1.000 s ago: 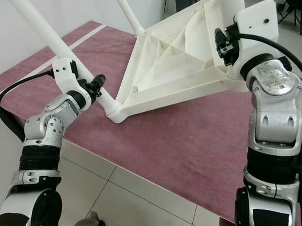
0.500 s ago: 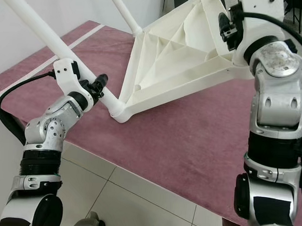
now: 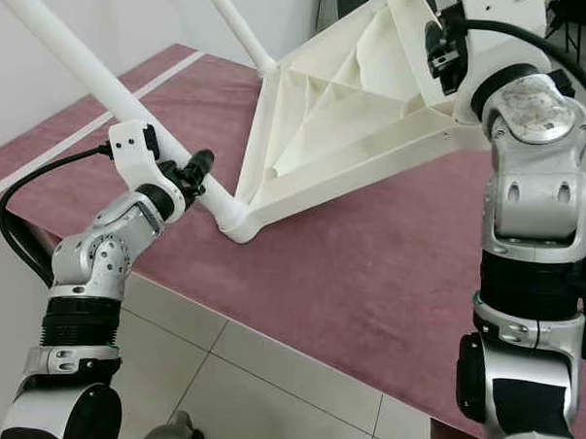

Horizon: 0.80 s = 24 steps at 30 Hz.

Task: Building children table

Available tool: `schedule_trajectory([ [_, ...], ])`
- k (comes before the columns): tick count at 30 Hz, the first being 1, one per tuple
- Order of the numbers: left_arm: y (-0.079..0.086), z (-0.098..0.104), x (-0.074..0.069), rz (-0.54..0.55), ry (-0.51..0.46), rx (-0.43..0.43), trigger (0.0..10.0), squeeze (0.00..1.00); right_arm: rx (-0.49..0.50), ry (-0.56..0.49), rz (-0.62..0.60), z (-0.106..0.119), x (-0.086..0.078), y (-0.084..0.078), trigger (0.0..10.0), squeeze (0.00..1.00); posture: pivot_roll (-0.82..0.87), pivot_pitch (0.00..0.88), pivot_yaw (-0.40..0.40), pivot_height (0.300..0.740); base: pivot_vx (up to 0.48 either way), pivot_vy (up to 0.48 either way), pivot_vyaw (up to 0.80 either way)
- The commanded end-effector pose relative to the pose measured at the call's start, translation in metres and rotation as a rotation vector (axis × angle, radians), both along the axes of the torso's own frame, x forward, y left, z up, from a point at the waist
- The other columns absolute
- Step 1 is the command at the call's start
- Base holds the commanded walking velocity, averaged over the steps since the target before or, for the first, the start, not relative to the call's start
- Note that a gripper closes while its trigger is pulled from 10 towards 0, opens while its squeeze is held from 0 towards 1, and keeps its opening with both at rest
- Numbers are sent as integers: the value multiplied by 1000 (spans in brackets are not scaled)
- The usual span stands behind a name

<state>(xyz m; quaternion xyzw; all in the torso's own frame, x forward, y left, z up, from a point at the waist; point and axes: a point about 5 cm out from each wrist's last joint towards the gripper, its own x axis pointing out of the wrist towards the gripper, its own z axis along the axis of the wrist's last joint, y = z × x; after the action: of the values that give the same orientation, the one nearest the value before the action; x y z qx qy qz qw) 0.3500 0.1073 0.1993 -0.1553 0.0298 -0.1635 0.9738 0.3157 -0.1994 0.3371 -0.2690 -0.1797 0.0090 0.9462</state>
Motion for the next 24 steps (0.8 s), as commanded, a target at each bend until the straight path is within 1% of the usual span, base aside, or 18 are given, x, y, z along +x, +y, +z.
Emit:
schedule_trajectory([
  [1, -49, -27, -10, -240, 77, 235, 10000, 0, -64, -279, 220, 43, -29, 41, 10000, 0, 97, 0, -19, 740, 0, 0, 0],
  [4, -49, -27, -10, -240, 77, 235, 10000, 0, -64, -279, 220, 43, -29, 41, 10000, 0, 97, 0, -19, 740, 0, 0, 0],
  [5, -29, -3, 2, -152, -64, 288, 10000, 0, 59, -135, 114, -4, -19, 23, 10000, 0, 99, 0, -12, 740, 0, 0, 0],
  [6, -7, 19, 13, -94, -180, 371, 10000, 0, 237, 47, 56, -64, -14, 18, 10000, 0, 104, 3, -14, 740, 0, 0, 0],
  [7, -7, 19, 13, -94, -180, 371, 10000, 0, 237, 47, 56, -64, -14, 18, 10000, 0, 104, 3, -14, 740, 0, 0, 0],
  [8, 7, 33, 19, -69, -250, 429, 10000, 0, 364, 184, 36, -106, -16, 21, 10000, 0, 103, 4, -14, 740, 0, 0, 0],
  [12, 7, 33, 19, -69, -250, 429, 10000, 0, 364, 184, 36, -106, -16, 21, 10000, 0, 103, 4, -14, 740, 0, 0, 0],
  [13, 16, 40, 22, -58, -286, 490, 10000, 0, 476, 274, 25, -133, -17, 25, 10000, 0, 105, 5, -13, 740, 0, 0, 0],
  [15, 16, 40, 22, -58, -286, 490, 10000, 0, 476, 274, 25, -133, -17, 25, 10000, 0, 105, 5, -13, 740, 0, 0, 0],
  [16, 22, 44, 24, -51, -298, 518, 10000, 0, 498, 311, 34, -145, -19, 32, 10000, 0, 105, 5, -13, 740, 0, 0, 0],
  [17, 24, 45, 25, -48, -299, 528, 10000, 0, 490, 321, 41, -149, -19, 36, 10000, 0, 104, 4, -11, 740, 0, 0, 0],
  [19, 24, 45, 25, -48, -299, 528, 10000, 0, 490, 321, 41, -149, -19, 36, 10000, 0, 104, 4, -11, 740, 0, 0, 0],
  [20, 23, 36, 22, -80, -277, 552, 10000, 0, 449, 318, 44, -152, -20, 38, 10000, 0, 105, 5, -13, 740, 0, 0, 0],
  [24, 23, 36, 22, -80, -277, 552, 10000, 0, 449, 318, 44, -152, -20, 38, 10000, 0, 105, 5, -13, 740, 0, 0, 0],
])
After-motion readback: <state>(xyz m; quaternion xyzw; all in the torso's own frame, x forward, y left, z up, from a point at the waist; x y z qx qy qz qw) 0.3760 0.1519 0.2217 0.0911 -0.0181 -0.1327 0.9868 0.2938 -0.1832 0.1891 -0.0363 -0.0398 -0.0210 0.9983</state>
